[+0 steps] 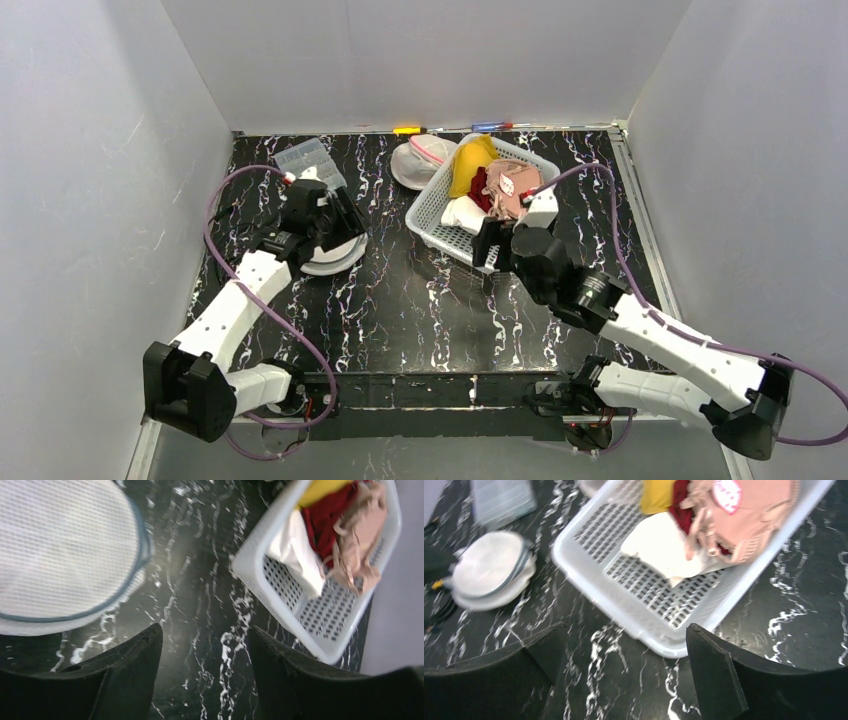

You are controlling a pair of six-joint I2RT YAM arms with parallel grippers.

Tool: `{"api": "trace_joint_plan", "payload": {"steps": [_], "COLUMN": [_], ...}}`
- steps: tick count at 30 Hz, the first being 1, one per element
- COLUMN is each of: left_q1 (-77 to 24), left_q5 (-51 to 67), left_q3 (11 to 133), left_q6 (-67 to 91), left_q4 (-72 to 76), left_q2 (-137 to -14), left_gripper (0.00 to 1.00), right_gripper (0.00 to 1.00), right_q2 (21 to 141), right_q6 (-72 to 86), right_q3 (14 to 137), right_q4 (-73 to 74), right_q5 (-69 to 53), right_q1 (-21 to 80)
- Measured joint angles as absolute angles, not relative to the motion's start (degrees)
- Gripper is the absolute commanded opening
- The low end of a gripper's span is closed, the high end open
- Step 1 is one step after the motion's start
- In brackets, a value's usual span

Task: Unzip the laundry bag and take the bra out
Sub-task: Move the laundry bag to the center of the board, then move the bin to the center of the board.

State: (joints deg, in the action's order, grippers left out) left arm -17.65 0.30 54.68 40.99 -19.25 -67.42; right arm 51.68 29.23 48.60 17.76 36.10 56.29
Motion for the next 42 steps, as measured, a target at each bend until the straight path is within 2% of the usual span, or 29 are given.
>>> {"api": "trace_joint_plan", "payload": {"steps": [7, 14, 19, 24, 27, 30, 33, 42], "left_q1": [-24.88, -27.83, -28.27, -28.25, -28.27, -28.27, -28.27, -28.25], "left_q5": [3.44, 3.88, 3.90, 3.90, 3.86, 3.68, 3.62, 3.40], "left_q3": [54.87, 51.37, 49.67, 49.32, 49.21, 49.12, 48.90, 48.34], "left_q6": [39.64, 41.71, 42.92, 43.29, 43.31, 43.29, 43.29, 43.27], "left_q4": [-18.65, -13.58, -12.40, -12.45, -12.80, -13.63, -14.00, -14.87], "left_q2": [-68.16, -68.23, -68.97, -68.79, -68.23, -67.72, -67.68, -67.68], "left_gripper": [0.64, 0.64, 0.63, 0.63, 0.63, 0.62, 0.62, 0.62], "right_gripper": [0.92, 0.87, 0.84, 0.77, 0.68, 0.52, 0.39, 0.22], "right_q2": [57.91, 64.38, 71.96, 74.76, 75.94, 77.14, 78.46, 79.00], "right_q6": [35.75, 39.27, 40.29, 40.60, 40.95, 41.78, 42.68, 44.36], "right_q3": [49.58, 45.52, 45.15, 45.15, 45.10, 45.06, 44.64, 44.36], "right_q4": [15.92, 7.09, 4.03, 2.83, 2.87, 2.85, 2.92, 5.06], "right_q5": [36.21, 26.37, 19.86, 18.98, 19.29, 19.35, 19.81, 22.76], "right_q1": [42.39, 25.23, 23.73, 23.68, 23.59, 23.59, 23.57, 22.13]}}
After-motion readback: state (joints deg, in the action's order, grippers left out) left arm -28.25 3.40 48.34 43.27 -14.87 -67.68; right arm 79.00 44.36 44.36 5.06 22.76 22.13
